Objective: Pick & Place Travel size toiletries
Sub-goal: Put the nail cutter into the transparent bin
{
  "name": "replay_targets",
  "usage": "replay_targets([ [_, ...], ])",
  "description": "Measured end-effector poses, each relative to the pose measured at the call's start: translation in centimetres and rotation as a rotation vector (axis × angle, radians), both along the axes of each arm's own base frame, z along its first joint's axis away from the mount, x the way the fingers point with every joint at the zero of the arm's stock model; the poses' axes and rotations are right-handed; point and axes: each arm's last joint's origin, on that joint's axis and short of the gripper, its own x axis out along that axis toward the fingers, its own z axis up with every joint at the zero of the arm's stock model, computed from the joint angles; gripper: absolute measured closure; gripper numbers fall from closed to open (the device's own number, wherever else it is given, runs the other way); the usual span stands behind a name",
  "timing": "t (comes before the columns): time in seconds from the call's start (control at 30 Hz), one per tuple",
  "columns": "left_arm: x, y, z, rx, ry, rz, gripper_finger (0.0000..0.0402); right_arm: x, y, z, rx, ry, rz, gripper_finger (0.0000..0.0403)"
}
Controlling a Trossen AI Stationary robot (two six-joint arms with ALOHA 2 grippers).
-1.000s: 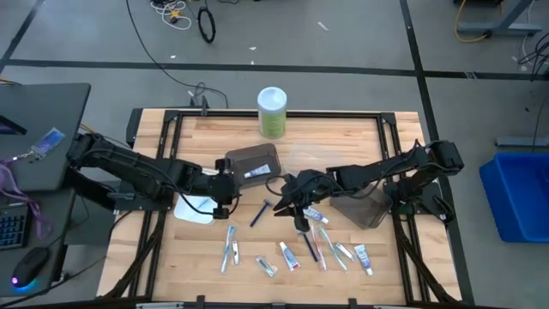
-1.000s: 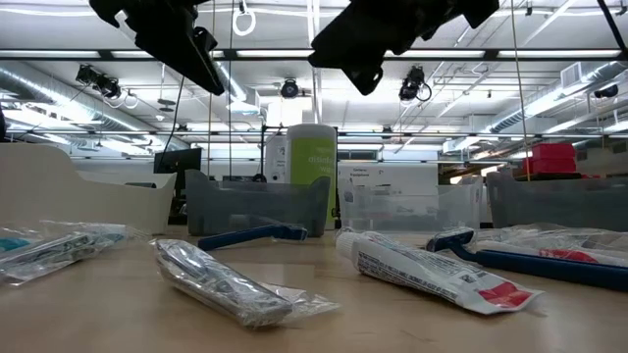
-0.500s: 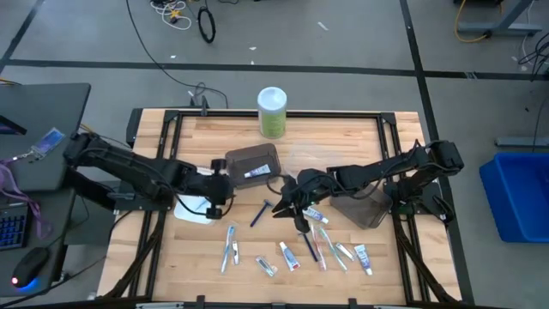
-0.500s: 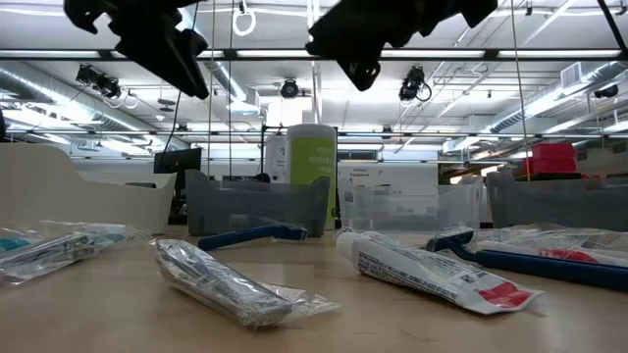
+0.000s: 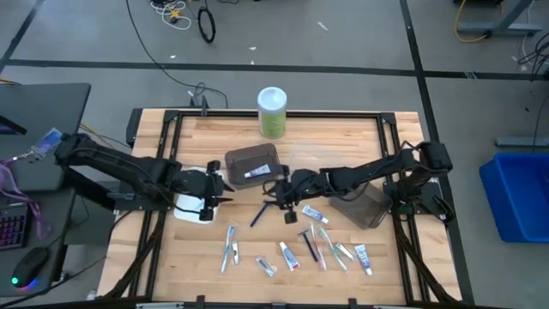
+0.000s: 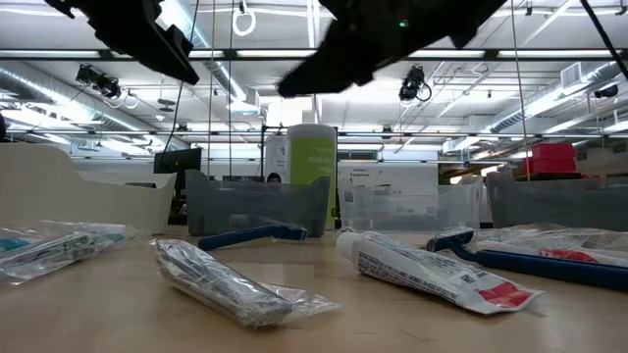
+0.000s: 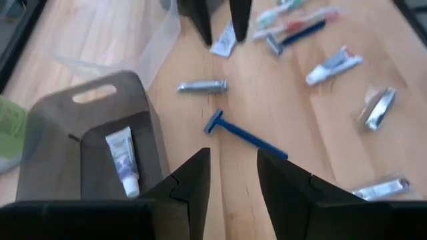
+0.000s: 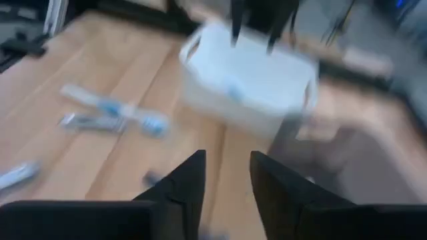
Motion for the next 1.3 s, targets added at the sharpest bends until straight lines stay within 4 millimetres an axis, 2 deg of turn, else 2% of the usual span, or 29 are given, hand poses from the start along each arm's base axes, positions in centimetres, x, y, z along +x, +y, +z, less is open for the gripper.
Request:
replay_targets([
  [0.1,-0.2,0.1,0.3,-0.002,-0.017,-0.002,0.0270,1.5,0.2,0.7,-0.083,-0.077,0.036,0.0244],
  [0.2,-0.4,0.1,0.2,0.001,-0.004,-0.002,0.0270,2.9,0.4,1.8,-0.080,-0.065,0.036,0.0221],
  [0.3,-0.4,0.1,0.2,0.002,-0.001,-0.003,0.0270,3.2,1.2,2.5,-0.122,0.114,0.090,0.0207],
  [0.47,-0.5,0.1,0.1,0.008,0.018,-0.004,0.0270,1.8,1.7,1.9,-0.307,0.494,0.098,0.0200],
  [0.57,-0.5,0.1,0.1,0.009,0.017,-0.005,0.0270,1.1,0.9,0.5,-0.287,0.624,0.123,0.0192],
  [0.7,-0.5,0.1,0.1,0.010,0.017,-0.005,0.0270,0.6,0.2,-2.6,-0.284,0.744,0.182,0.0173],
  [0.9,-0.5,0.1,0.1,0.008,0.018,-0.004,0.0270,1.1,-0.6,-5.8,-0.418,0.775,0.267,0.0140],
  [1.07,-0.5,0.1,0.1,0.009,0.018,-0.005,0.0270,1.6,-0.3,-7.6,-0.464,0.777,0.345,0.0136],
  [1.3,-0.5,0.1,0.1,0.020,0.019,-0.014,0.0270,1.9,-0.4,-8.6,-0.445,0.797,0.362,0.0167],
])
